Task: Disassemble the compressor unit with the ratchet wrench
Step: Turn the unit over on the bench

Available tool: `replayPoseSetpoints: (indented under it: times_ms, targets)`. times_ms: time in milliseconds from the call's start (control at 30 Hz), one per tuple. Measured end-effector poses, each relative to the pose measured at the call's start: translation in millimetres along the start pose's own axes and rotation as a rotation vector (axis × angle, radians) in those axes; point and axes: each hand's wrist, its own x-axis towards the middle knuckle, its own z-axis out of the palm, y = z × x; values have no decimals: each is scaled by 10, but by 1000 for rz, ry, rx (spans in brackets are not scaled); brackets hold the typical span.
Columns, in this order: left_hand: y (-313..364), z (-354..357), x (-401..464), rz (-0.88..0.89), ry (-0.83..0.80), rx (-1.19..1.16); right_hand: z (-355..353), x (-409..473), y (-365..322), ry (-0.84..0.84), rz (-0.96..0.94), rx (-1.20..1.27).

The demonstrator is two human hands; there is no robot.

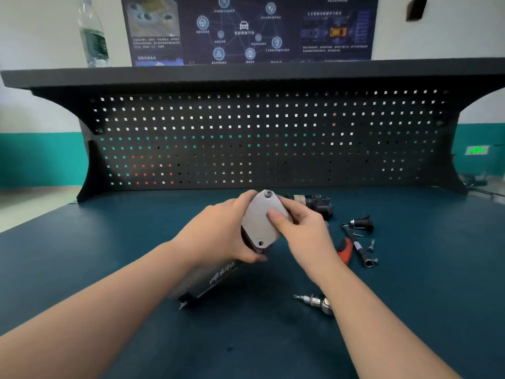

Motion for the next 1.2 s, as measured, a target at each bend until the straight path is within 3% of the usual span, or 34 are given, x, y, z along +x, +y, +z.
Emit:
replayPoseSetpoints:
  times_ms: [200,333,467,567,667,733,800,833,900,1000,1133,1200]
  targets:
    - [-236,94,-140,35,-105,134,114,-78,149,-13,84,46]
    - [-352,83,-155,80,-152,58,69,-55,110,-71,101,42]
    - [-391,121,-167,133,-250,85,-17,-142,95,-125,162,-181]
    - [-417,165,-170,115,-185,241,-44,-162,57,-177,213,-278]
    - [-432,148,-155,106,-208,232,-168,-102,-29,-311,321,-309]
    - [-473,135,-142,147,-244,227,-321,-50,-76,-210,412,-355]
    - [-524,125,-145,185,-260,228,-506,-20,-64,45,500,-583]
    - [-550,122,-151,190,-258,219,-591,-13,-57,116,560,-766]
    - [-581,120,-159,183,-250,193,-686,-2,-62,97,702,-993]
    - [-542,169,-207,137,-226,170,-705,37,-17,-26,866,-1011]
    - [-383,325,-326,46,6,134,-640,71,99,-96,847,-1077]
    - [-321,366,-321,1,26,176,-607,58,119,-82,852,-1143]
